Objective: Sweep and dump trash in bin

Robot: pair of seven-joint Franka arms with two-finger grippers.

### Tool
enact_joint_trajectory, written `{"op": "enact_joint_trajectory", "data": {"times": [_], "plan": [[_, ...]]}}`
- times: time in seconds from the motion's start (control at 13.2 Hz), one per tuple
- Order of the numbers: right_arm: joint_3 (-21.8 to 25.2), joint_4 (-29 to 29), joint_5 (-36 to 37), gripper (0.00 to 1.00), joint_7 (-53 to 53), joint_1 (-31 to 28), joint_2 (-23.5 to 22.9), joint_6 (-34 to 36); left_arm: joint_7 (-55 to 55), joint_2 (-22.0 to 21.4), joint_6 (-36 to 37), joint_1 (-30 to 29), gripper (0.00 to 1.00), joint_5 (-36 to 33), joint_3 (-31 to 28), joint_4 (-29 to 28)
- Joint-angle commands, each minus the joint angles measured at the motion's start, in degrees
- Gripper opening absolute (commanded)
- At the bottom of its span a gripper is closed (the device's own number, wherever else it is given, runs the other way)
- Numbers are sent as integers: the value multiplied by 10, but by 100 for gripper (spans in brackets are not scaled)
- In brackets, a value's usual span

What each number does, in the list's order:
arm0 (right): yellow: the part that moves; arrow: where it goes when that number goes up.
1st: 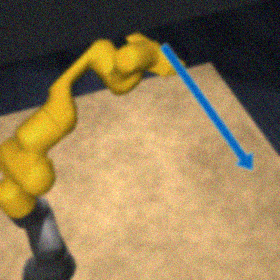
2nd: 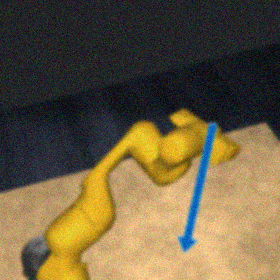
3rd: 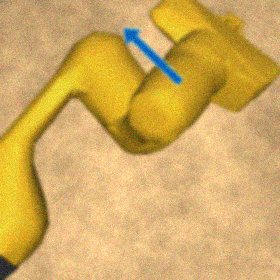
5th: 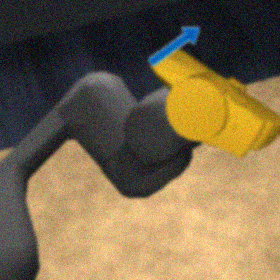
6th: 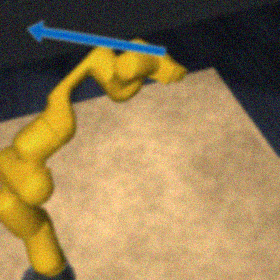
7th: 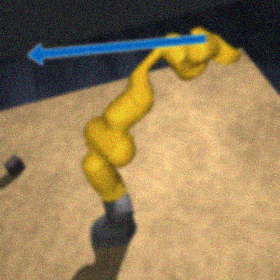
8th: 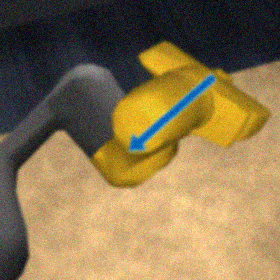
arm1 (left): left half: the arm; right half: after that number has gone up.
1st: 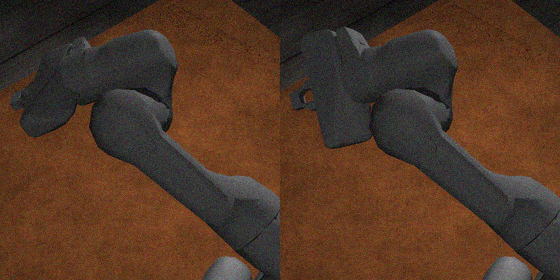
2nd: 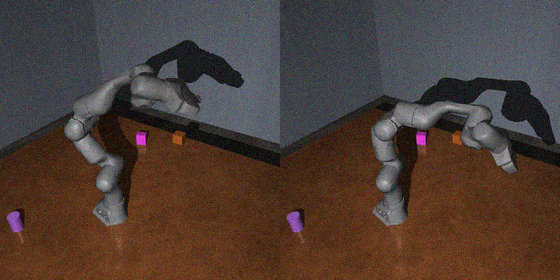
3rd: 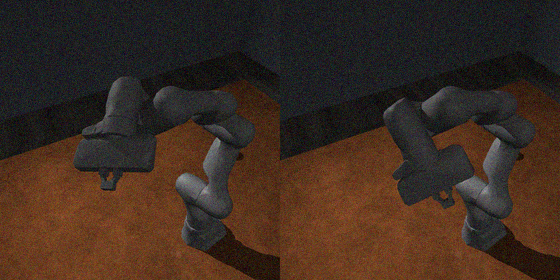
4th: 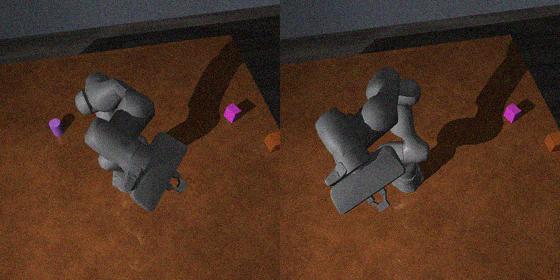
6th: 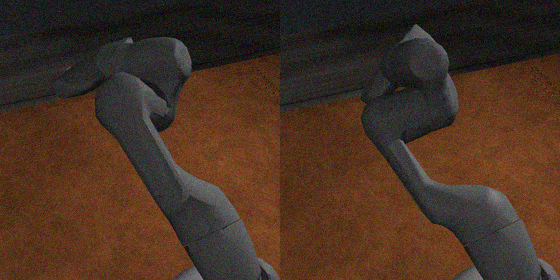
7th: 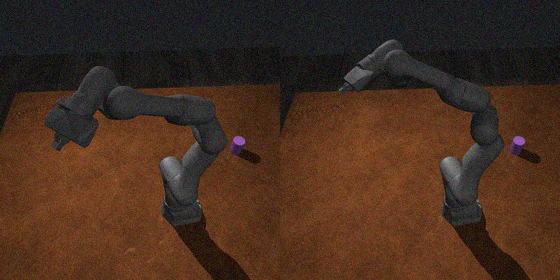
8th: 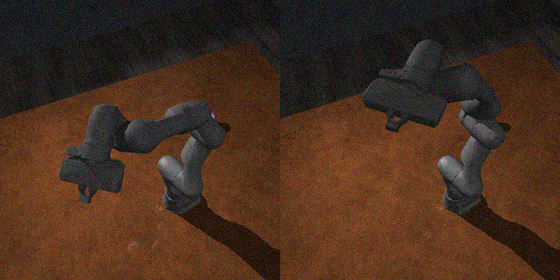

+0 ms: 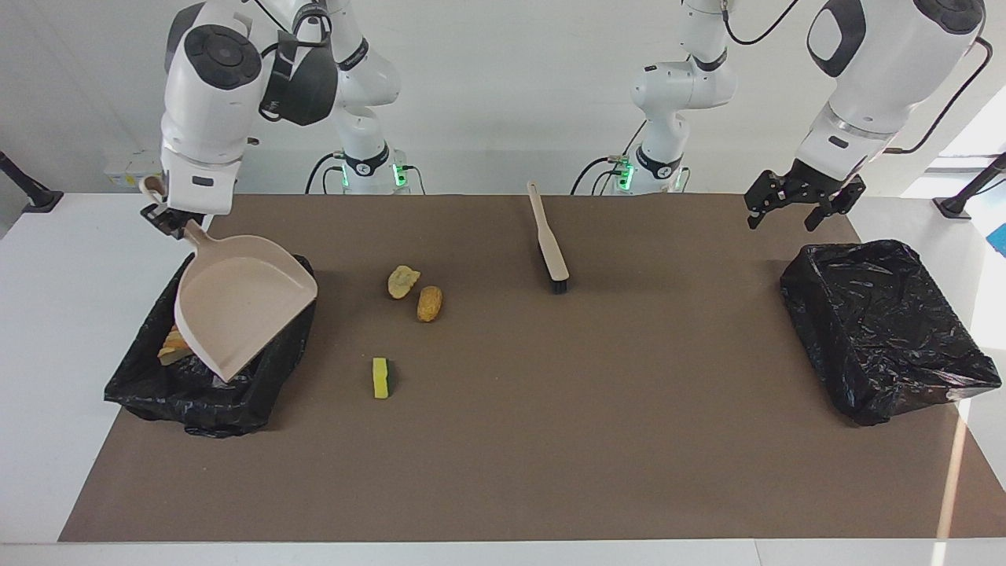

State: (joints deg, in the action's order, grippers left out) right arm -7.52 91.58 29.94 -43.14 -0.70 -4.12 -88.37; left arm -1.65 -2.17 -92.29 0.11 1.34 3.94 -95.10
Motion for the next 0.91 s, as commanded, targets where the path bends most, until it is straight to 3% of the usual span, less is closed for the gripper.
{"op": "enact_joint_trajectory", "data": {"times": [0.0,0.23,0.38,0.53,0.83], "plan": [[-4,-11,-51,0,149,25,-4,3,5,-6,6,-7,100,-5,3,2],[-5,-47,-162,0,313,42,-41,-20,5,-6,5,-6,100,-5,3,2],[-5,-64,-169,0,407,79,-68,-46,5,-6,5,-6,100,-5,3,2],[-7,-69,-221,0,506,108,-103,-91,5,-6,5,-7,100,-5,3,2],[-8,-129,-237,0,639,174,-199,-152,5,-6,5,0,100,-5,3,2]]}}
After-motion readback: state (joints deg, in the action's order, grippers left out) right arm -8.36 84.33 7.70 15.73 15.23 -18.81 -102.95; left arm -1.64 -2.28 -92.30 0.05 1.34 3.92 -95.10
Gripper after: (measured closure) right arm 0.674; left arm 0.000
